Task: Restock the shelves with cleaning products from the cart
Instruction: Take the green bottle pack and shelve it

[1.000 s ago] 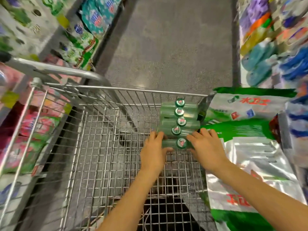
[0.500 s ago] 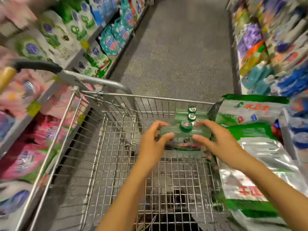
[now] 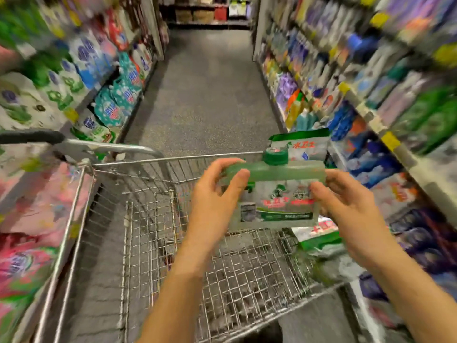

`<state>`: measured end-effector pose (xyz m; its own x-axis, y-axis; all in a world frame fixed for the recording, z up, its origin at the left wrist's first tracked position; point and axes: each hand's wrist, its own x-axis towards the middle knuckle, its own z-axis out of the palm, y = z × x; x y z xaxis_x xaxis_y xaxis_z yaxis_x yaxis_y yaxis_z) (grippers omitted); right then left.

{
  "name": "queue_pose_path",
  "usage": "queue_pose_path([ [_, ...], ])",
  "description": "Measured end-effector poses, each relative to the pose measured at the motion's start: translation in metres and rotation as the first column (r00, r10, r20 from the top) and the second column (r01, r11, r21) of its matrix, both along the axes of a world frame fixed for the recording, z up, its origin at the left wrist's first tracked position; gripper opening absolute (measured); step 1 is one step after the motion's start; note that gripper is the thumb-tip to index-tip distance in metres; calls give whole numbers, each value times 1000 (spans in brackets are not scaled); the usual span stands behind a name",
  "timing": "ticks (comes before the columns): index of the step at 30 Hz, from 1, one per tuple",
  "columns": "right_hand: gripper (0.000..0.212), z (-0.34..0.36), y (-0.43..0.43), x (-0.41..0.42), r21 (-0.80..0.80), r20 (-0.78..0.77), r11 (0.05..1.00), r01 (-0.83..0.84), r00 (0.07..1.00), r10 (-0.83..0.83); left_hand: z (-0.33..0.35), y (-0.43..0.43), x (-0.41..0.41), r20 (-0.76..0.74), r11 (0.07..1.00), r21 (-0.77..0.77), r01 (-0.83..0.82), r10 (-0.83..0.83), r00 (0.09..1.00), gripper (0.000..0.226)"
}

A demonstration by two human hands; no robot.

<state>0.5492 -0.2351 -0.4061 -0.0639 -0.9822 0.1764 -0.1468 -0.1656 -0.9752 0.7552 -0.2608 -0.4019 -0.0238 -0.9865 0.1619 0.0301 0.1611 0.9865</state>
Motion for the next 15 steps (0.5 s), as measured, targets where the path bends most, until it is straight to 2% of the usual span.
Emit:
queue_pose_path([
  [2,18,11,25,-12,-42,18,997,67,998,-67,9,11,-12,-54,996,3,94,-93,994,36],
  [4,18,22,51,-25,-67,76,986,155,986,-150,18,24,-28,-89,974,34,225,-221,971,41],
  [6,22,34,82,-41,-75,95,967,242,967,-235,27,38,-49,-36,941,38,336,-335,942,36],
  [9,24,50,136,-66,-92,114,920,382,922,-371,42,68,-91,66,917,-20,399,-397,915,19],
  [12,25,68,202,-93,-105,95,847,521,853,-513,59,114,-134,70,878,-97,469,-464,883,10],
  [15,26,85,272,-115,-142,67,784,605,796,-602,74,163,-170,67,804,-165,571,-568,820,12],
])
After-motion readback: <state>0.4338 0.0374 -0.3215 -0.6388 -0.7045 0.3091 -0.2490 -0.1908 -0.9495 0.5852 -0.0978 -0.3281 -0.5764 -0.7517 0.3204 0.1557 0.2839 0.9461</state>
